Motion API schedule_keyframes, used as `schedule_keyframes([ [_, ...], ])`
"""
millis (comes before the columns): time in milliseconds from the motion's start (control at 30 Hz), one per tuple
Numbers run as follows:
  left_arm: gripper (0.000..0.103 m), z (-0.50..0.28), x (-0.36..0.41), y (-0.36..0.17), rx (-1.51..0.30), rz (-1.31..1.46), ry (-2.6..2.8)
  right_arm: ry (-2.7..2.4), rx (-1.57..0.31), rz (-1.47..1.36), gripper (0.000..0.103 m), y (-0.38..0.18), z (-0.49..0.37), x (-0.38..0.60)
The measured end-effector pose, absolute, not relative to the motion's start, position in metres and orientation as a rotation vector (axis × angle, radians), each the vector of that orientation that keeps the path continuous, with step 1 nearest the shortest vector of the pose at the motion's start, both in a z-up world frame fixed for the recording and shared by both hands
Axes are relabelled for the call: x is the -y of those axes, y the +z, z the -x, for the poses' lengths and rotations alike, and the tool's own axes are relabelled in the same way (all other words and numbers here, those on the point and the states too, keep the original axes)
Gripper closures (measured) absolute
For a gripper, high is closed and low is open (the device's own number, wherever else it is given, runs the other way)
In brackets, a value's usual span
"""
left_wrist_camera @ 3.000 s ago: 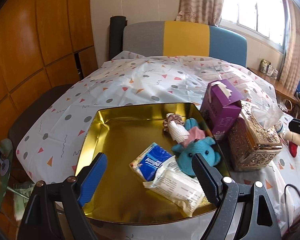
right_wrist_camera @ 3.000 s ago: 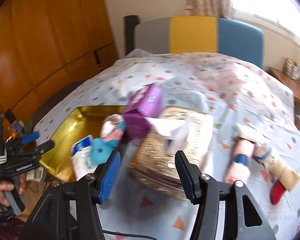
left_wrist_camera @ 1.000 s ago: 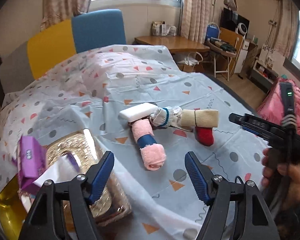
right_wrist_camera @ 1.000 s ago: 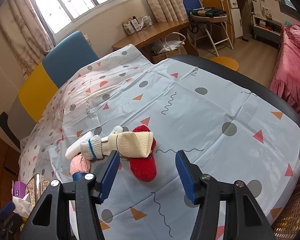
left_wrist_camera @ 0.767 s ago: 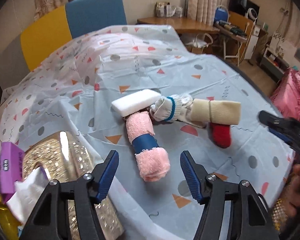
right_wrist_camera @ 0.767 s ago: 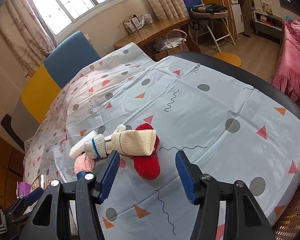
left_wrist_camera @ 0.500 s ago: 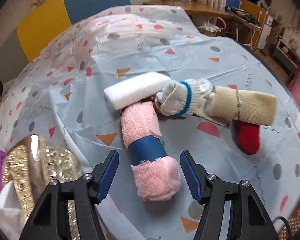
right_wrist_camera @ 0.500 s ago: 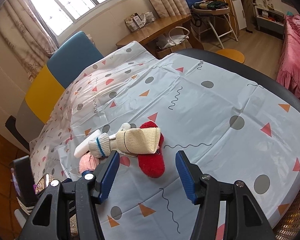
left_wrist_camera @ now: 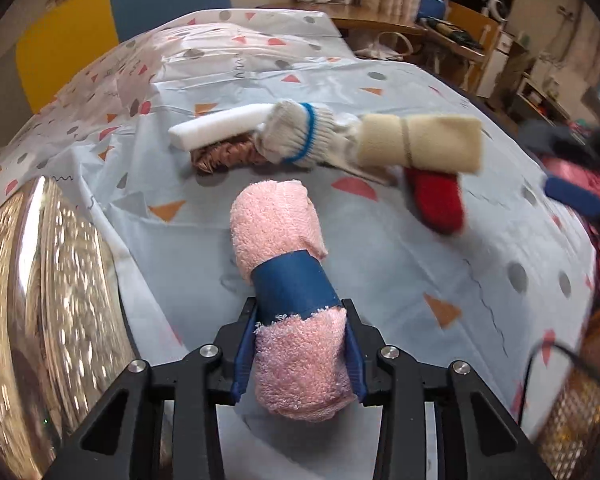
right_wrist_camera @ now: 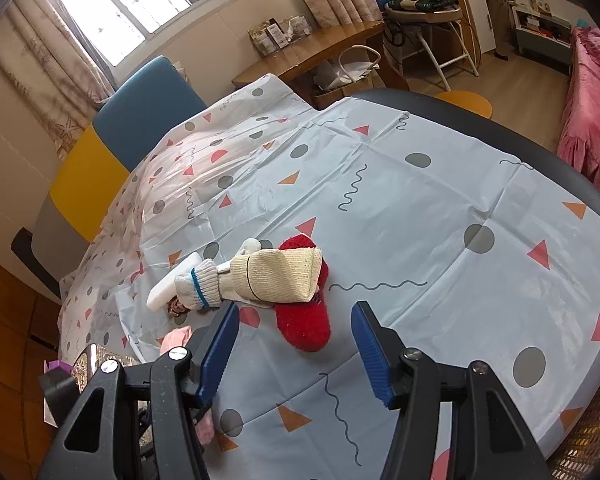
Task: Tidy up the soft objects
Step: 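Grasp the white block with the right tool while left tool holds the pink towel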
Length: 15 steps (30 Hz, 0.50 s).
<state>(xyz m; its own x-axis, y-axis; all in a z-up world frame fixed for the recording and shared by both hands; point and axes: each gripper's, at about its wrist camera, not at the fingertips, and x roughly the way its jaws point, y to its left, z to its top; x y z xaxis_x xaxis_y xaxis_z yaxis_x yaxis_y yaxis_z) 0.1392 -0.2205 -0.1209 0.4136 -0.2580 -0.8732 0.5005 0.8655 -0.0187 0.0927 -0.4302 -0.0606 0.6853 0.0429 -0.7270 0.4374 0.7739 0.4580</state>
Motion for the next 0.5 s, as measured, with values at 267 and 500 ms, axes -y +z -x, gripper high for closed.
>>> schedule_keyframes([
  [267,0.064,-0.088,0.198,-0.134,-1.007,-0.322,-0.543,-0.078,-0.857,-0.582,0.044,-0.062,-0.109,0.403],
  [500,0.064,-0.082,0.188,-0.138,-0.951,-0.312,-0.580,0.151,-0.915,-0.210,0.044,-0.038,-0.156,0.338],
])
